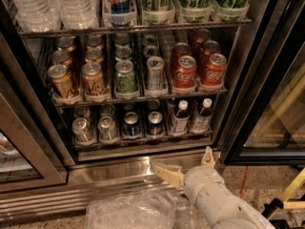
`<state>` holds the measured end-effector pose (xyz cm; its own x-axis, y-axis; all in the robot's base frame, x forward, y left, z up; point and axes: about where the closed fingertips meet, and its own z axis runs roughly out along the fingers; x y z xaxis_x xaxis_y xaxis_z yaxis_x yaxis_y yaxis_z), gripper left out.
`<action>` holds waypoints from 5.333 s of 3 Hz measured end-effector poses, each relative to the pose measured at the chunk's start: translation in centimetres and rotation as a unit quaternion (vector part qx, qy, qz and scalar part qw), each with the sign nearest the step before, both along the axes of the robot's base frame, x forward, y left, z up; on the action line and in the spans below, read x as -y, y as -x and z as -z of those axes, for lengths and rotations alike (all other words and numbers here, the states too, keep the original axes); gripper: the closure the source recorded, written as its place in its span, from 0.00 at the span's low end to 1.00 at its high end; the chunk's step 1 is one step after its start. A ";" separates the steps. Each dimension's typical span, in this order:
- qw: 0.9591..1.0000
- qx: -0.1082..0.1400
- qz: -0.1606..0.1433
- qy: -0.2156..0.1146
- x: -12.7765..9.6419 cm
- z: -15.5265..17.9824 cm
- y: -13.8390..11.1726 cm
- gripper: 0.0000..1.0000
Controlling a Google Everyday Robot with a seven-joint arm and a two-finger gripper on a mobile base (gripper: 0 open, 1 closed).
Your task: Pick blue plastic bottle from bottom shelf of fridge
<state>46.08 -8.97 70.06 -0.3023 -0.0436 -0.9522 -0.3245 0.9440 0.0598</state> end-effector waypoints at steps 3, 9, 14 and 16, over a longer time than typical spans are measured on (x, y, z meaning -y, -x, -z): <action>0.999 0.026 -0.002 -0.026 -1.2 0.5 -1.2 0.00; 0.993 0.114 0.014 0.019 -3.7 8.0 -7.6 0.00; 0.985 0.157 0.055 0.041 -1.3 9.9 -15.1 0.19; 0.982 0.168 0.072 0.056 -0.1 10.1 -16.8 0.48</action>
Offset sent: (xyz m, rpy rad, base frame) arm 0.0103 0.0147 -0.0011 0.0559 -0.0433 0.0335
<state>62.86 -8.87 59.98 0.0170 -0.1344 -0.9908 -0.1707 0.9760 -0.1354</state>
